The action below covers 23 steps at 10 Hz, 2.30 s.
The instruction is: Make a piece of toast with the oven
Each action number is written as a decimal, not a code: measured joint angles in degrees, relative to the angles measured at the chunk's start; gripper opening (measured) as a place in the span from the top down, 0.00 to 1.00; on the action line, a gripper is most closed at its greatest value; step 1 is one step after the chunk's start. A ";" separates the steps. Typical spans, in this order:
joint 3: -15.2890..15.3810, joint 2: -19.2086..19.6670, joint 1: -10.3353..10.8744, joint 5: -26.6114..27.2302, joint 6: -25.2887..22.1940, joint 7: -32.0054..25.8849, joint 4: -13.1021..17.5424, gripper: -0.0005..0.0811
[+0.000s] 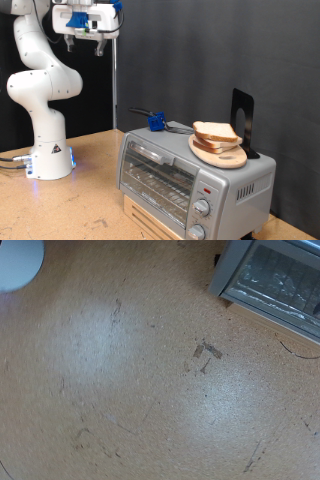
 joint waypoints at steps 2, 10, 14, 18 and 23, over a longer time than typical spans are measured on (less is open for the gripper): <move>-1.35 0.10 1.57 -2.84 3.85 -11.58 -1.35 0.00; -3.78 -5.58 6.81 -5.33 9.21 -40.86 -5.85 0.00; -9.27 -2.18 10.38 6.79 11.96 -49.96 -5.15 0.00; -10.94 3.27 12.06 8.28 24.26 -55.03 -5.52 0.00; -16.22 6.56 15.66 17.91 20.64 -66.41 -4.58 0.00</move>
